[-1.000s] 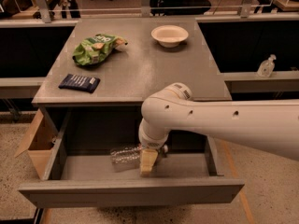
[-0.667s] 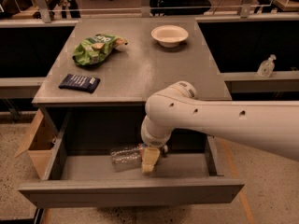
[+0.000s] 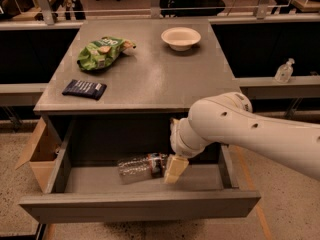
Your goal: Place water bottle into top drawer
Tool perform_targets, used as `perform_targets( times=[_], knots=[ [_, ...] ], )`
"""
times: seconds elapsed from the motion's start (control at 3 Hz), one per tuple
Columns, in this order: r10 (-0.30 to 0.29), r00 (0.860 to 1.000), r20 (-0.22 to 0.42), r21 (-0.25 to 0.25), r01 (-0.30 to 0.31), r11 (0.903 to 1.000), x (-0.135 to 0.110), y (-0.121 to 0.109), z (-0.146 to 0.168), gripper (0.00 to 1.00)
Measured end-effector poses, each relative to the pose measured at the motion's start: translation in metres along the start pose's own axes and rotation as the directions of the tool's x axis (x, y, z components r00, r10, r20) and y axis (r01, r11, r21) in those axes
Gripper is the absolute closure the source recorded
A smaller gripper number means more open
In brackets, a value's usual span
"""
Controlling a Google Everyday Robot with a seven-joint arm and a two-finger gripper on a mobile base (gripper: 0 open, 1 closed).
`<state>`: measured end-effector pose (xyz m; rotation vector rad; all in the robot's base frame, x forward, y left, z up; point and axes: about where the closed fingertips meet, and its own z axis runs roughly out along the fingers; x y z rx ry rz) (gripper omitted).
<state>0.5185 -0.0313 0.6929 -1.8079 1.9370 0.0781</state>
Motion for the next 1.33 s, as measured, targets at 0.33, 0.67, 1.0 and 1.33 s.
perform_targets(
  times=[0.33, 0.67, 1.0, 1.33],
  knots=[
    [0.053, 0.997, 0.06, 0.061, -0.057, 0.9965, 0.021, 0.004, -0.025, 0.0],
    [0.095, 0.992, 0.089, 0.118, -0.105, 0.9875, 0.041, 0.01, -0.049, 0.0],
    [0.119, 0.988, 0.099, 0.167, -0.134, 0.9768, 0.055, 0.018, -0.07, 0.0],
    [0.131, 0.986, 0.1, 0.214, -0.15, 0.9654, 0.061, 0.024, -0.089, 0.0]
  ],
)
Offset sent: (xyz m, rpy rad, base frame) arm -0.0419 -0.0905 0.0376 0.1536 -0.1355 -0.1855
